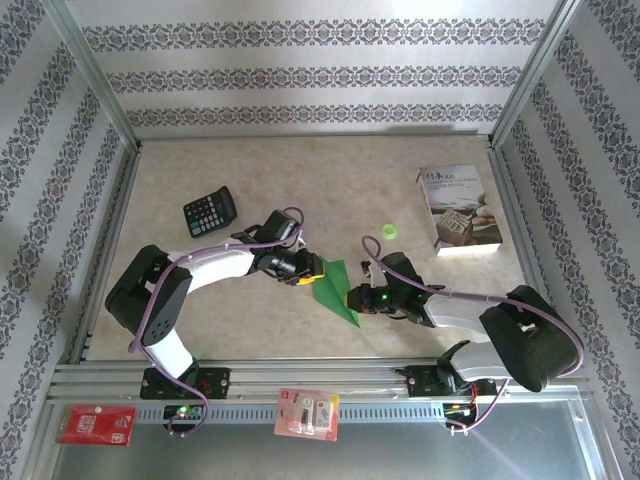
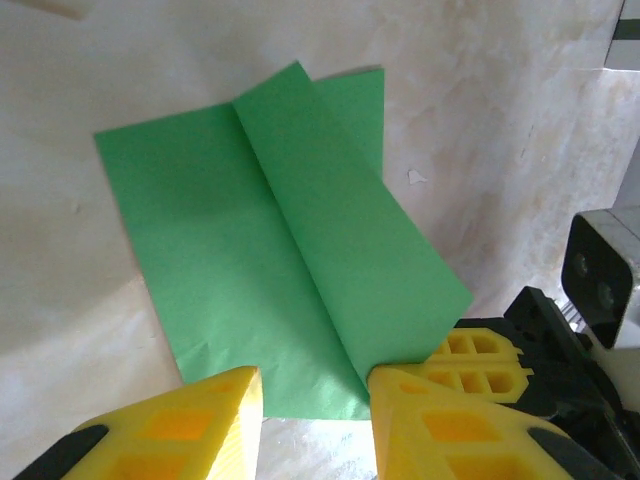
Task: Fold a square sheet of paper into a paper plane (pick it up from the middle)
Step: Fourth fold the wing at the center of the table.
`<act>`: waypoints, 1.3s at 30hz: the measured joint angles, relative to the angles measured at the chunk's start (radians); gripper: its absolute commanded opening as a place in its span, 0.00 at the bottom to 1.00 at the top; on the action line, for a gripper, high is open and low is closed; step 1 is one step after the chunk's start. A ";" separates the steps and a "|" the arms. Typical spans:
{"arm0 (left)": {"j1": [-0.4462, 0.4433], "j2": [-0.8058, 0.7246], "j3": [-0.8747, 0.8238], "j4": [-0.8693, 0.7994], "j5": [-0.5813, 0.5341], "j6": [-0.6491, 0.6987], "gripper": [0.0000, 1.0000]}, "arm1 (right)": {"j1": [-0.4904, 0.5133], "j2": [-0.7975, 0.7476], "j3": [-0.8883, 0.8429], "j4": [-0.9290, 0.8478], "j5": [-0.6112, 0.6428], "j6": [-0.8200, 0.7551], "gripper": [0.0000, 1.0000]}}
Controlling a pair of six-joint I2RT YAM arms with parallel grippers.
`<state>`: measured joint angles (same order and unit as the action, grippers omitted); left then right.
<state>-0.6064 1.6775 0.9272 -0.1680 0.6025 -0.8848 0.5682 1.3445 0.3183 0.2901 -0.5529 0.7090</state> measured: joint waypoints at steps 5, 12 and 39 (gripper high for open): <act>-0.016 0.001 -0.020 0.024 0.000 -0.016 0.24 | -0.029 0.002 0.000 0.010 -0.035 0.005 0.00; -0.049 0.053 -0.019 0.053 0.018 -0.021 0.12 | -0.069 0.024 0.000 0.032 -0.081 0.029 0.00; -0.049 0.157 0.018 0.034 0.011 0.059 0.05 | -0.109 0.096 -0.014 0.127 -0.134 0.100 0.00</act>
<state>-0.6552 1.8343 0.9451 -0.1337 0.6140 -0.8257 0.4591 1.4406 0.3046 0.4168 -0.6865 0.8093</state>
